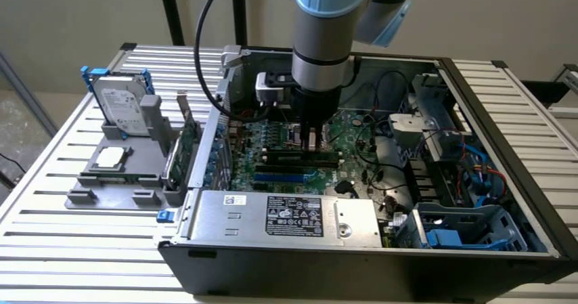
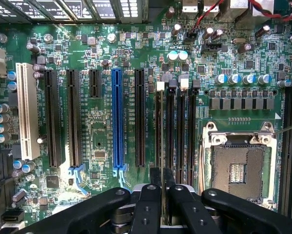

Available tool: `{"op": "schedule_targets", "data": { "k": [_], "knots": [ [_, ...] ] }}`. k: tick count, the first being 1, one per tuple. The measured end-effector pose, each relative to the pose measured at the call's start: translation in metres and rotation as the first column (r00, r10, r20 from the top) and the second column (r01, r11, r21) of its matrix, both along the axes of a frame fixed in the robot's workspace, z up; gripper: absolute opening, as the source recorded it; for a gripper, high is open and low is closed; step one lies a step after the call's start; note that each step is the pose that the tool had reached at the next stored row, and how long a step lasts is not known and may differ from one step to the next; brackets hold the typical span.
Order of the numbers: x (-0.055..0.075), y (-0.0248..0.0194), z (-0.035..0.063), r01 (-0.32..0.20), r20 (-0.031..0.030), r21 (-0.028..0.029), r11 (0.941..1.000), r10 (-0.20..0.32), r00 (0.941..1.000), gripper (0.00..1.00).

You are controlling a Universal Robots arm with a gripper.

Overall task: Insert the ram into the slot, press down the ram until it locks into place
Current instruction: 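Insert the ram into the slot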

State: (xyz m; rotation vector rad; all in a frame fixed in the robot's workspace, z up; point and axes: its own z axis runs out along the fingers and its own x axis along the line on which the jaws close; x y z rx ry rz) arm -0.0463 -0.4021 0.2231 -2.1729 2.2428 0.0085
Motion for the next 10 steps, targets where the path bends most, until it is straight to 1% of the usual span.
{"op": "schedule_targets", "data": {
  "k": [5,7,8,10],
  "knots": [
    [0.0000,0.0000,-0.0011,0.000,0.0000,0.0001,1.0000,0.000,1.0000,0.13],
    [0.0000,0.0000,-0.0011,0.000,0.0000,0.0000,1.0000,0.000,1.0000,0.15],
    [0.0000,0.0000,-0.0011,0.000,-0.0001,0.0000,1.0000,0.000,1.0000,0.21],
    [0.0000,0.0000,-0.0004,0.000,-0.0006,0.0001,1.0000,0.000,1.0000,0.21]
  ]
}}
